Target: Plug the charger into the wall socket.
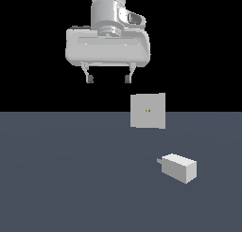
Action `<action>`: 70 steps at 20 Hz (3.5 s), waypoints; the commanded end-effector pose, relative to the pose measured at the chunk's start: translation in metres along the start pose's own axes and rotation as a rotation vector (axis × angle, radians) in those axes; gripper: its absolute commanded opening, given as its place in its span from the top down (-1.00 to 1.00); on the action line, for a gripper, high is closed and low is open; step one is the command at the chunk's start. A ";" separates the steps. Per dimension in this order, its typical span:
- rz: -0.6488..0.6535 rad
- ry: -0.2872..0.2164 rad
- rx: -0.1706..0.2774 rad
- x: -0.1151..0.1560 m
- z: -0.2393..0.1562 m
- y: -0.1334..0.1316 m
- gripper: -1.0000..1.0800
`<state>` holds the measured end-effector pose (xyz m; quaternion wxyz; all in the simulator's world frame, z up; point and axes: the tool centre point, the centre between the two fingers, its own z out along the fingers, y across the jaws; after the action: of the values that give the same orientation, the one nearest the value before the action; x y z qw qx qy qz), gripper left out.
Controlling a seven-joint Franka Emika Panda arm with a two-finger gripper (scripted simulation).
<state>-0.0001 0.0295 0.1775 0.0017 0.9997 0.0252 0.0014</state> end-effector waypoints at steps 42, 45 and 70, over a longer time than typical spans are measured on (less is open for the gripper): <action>-0.503 0.046 0.016 -0.111 0.107 0.103 -0.92; -0.523 0.048 0.017 -0.114 0.111 0.108 -0.92; -0.542 0.049 0.018 -0.116 0.164 0.113 -0.92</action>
<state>-0.1105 -0.0898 0.0173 -0.0079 0.9561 0.2918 0.0244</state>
